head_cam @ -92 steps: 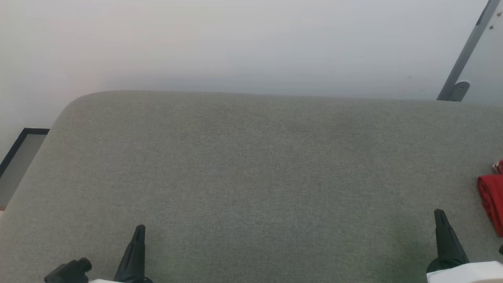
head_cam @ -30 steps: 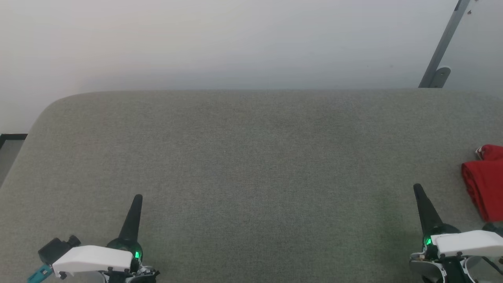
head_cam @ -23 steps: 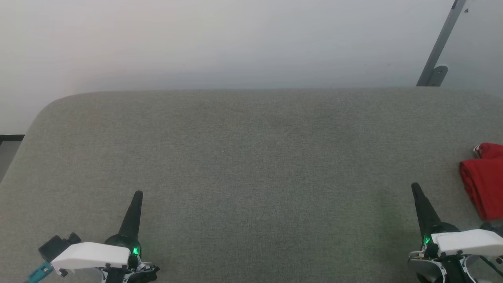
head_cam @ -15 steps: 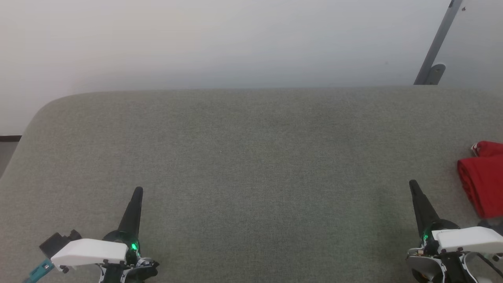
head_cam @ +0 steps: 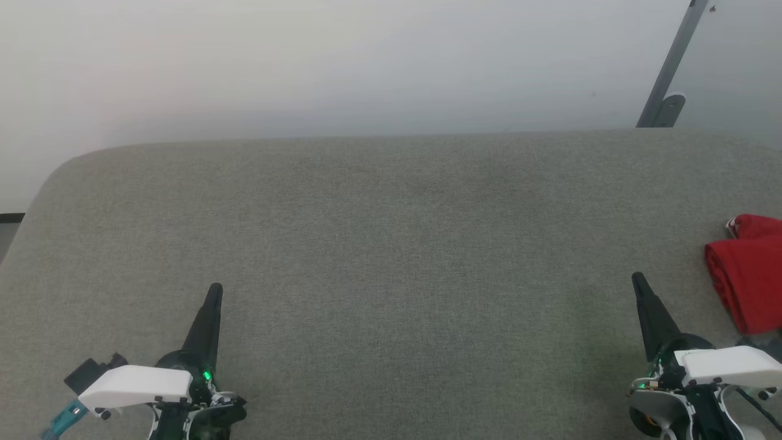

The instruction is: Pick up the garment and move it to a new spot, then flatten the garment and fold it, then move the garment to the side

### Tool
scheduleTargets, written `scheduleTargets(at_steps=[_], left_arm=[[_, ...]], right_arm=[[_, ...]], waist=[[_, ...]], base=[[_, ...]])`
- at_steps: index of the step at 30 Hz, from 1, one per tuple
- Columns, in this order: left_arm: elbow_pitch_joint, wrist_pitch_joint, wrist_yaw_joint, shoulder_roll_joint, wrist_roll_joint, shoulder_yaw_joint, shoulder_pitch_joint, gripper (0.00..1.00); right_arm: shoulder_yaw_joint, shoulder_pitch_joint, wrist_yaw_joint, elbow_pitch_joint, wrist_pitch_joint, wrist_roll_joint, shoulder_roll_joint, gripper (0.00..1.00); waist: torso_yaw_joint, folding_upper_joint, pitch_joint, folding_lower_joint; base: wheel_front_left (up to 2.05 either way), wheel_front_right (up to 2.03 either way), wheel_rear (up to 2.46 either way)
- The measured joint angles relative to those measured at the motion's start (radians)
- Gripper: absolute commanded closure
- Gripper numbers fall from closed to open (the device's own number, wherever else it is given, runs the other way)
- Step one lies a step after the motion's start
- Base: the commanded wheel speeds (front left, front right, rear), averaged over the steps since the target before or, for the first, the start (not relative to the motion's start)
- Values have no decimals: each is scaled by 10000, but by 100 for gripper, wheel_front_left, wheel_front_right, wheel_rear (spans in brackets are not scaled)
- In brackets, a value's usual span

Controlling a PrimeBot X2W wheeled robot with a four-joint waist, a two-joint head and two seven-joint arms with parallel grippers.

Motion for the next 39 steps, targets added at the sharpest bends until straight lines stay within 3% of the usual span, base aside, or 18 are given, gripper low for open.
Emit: scheduleTargets(at_steps=[12, 39], left_arm=[[100, 217, 0, -61, -648, 102, -201, 100], [109, 265, 0, -92, -642, 155, -201, 100]], right_arm=[[-17, -192, 0, 84, 203, 606, 69, 100], [-21, -194, 0, 100, 203, 608, 73, 100]], waist=[[-113, 0, 43, 0], [-113, 0, 43, 0]], base=[[0, 0, 0], [0, 0, 0]])
